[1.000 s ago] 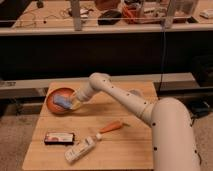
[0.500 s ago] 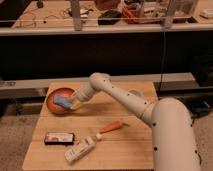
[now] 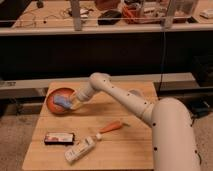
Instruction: Place the white sponge in the ceramic bowl
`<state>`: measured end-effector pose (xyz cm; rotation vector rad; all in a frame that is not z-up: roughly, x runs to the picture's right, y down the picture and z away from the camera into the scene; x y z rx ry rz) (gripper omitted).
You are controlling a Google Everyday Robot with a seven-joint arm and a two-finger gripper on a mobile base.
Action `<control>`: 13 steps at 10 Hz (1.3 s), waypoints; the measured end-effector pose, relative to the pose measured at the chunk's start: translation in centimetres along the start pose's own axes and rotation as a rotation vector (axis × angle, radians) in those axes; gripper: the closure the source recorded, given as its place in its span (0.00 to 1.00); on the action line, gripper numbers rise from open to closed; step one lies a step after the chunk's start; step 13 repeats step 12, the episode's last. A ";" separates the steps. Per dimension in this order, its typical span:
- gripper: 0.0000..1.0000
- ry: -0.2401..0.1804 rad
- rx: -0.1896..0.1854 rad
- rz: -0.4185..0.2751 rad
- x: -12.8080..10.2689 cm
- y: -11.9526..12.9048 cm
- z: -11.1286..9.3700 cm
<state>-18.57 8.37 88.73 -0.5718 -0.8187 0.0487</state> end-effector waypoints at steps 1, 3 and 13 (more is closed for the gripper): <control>0.56 0.003 0.002 0.002 0.0 -0.1 0.0; 0.33 0.001 0.011 0.008 -0.1 -0.8 0.0; 0.20 -0.022 0.035 -0.001 -0.9 -2.8 0.4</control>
